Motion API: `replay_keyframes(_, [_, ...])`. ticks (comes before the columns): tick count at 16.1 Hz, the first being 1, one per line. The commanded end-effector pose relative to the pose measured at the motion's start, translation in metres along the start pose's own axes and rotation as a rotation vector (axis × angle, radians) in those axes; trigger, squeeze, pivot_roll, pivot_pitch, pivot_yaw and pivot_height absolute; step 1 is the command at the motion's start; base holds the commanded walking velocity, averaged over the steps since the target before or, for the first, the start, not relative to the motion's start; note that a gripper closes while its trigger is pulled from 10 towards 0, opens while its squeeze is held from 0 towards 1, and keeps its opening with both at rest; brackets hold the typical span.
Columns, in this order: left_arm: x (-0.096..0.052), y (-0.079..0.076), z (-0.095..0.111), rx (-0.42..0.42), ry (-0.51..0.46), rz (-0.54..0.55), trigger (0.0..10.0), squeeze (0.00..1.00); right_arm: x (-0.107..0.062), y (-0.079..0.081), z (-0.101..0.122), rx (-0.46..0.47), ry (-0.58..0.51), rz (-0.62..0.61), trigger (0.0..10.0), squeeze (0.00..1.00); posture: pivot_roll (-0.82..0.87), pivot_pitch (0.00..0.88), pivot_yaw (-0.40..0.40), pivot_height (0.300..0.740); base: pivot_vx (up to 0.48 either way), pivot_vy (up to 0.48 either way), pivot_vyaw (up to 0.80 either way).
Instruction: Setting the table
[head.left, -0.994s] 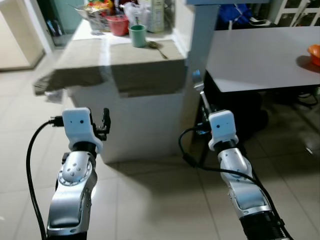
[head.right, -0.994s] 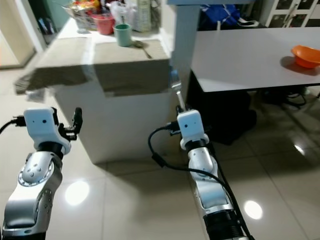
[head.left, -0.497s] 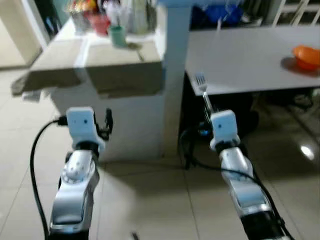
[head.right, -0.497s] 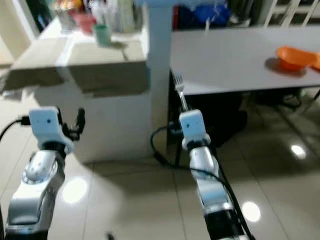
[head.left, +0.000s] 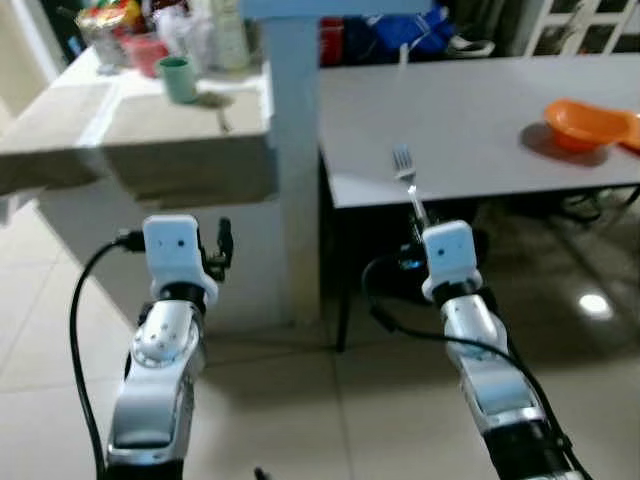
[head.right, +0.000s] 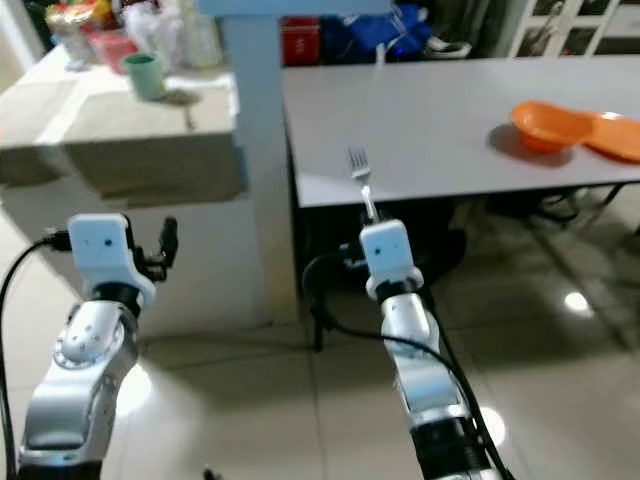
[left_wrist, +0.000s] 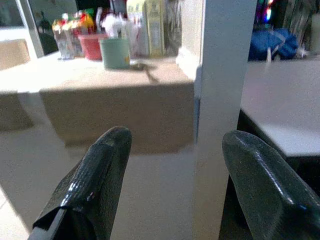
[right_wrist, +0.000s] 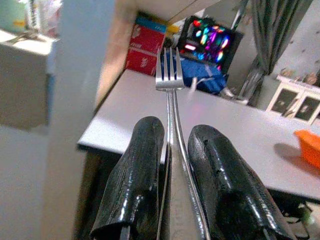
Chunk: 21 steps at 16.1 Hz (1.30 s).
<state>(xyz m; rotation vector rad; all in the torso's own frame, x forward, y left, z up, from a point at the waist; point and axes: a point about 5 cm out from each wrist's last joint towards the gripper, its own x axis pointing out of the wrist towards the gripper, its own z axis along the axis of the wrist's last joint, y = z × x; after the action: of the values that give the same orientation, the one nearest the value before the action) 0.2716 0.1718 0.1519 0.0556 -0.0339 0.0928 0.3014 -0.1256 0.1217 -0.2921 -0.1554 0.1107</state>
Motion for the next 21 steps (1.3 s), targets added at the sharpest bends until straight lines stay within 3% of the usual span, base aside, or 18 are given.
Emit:
replay_keyframes(1, [0.0005,0.0081,-0.0001,0.021,-0.001,0.033,10.0,0.00,0.0032,0.0097,0.0066,0.012,-0.028,0.025,10.0,0.00,-0.04,0.000,0.049,0.740,0.319,-0.356,0.00])
replay_keyframes(21, [0.0059,0.0052,0.0004,0.041,-0.006,-0.006,10.0,0.00,0.0047,0.0092,0.0052,0.008,-0.027,0.013,10.0,0.00,-0.05,0.000,0.056,0.740,0.275,-0.389,0.00])
